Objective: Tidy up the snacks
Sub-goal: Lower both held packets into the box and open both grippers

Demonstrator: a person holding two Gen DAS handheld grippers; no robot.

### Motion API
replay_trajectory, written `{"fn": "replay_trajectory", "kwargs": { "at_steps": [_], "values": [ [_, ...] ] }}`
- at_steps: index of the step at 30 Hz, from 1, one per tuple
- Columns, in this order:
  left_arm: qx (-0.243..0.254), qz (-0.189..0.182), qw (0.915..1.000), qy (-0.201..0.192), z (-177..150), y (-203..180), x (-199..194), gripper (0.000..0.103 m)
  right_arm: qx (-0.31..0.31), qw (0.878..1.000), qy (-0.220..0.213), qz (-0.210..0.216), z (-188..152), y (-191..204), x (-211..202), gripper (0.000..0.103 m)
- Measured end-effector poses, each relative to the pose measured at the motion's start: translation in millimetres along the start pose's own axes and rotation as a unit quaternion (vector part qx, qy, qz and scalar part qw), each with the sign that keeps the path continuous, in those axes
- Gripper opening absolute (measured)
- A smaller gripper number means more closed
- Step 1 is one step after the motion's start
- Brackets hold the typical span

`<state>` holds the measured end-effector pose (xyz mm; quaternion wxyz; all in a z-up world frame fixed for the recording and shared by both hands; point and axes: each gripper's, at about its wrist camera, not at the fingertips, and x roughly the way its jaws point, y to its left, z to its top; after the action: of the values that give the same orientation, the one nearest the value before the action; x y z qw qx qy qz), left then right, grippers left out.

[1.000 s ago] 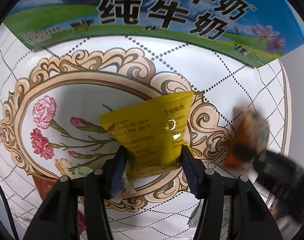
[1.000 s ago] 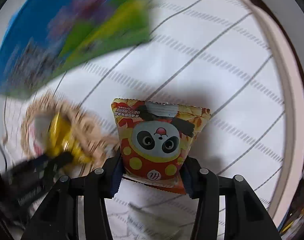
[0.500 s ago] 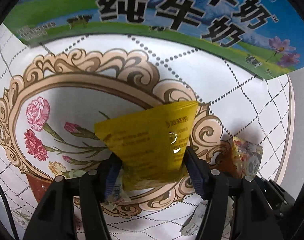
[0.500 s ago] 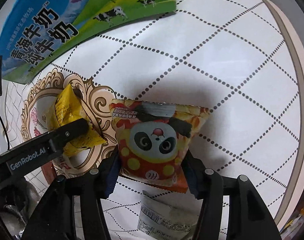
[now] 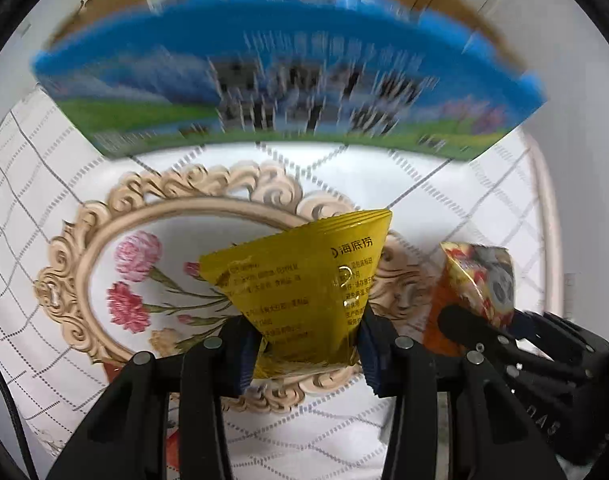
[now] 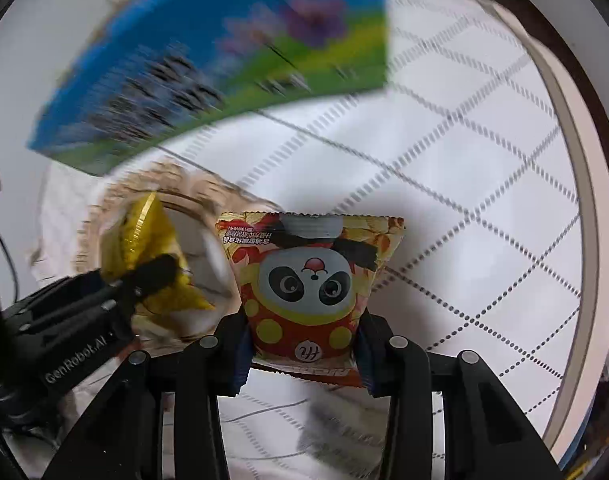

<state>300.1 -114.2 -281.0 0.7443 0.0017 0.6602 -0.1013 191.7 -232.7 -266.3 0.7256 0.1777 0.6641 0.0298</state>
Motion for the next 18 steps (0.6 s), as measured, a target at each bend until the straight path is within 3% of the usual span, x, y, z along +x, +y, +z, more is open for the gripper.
{"fn": "replay_trajectory", "kwargs": {
  "at_steps": [3,6,10,13,18],
  "values": [
    [-0.003,-0.026,0.9993,-0.026,11.5,8.8,-45.1,0.039,-0.017,0.999,-0.026,0.031,9.0,15.1,-38.4,0.045],
    [0.008,-0.03,0.9979,-0.057,32.0,15.6,-89.0,0.039,-0.03,0.996,-0.059,0.063,28.5,33.2,-77.8,0.045],
    [0.018,-0.018,0.9972,-0.07,73.1,46.7,-115.8,0.04,-0.046,0.991,-0.095,0.087,68.7,59.4,-115.7,0.045],
    [0.019,0.009,0.9976,-0.065,112.3,63.4,-113.2,0.04,-0.06,0.989,-0.117,0.067,113.1,86.8,-118.8,0.045],
    [0.001,0.026,0.9995,-0.019,171.0,82.9,-86.5,0.04,-0.065,0.993,-0.091,0.033,184.4,106.8,-94.9,0.045]
  ]
}}
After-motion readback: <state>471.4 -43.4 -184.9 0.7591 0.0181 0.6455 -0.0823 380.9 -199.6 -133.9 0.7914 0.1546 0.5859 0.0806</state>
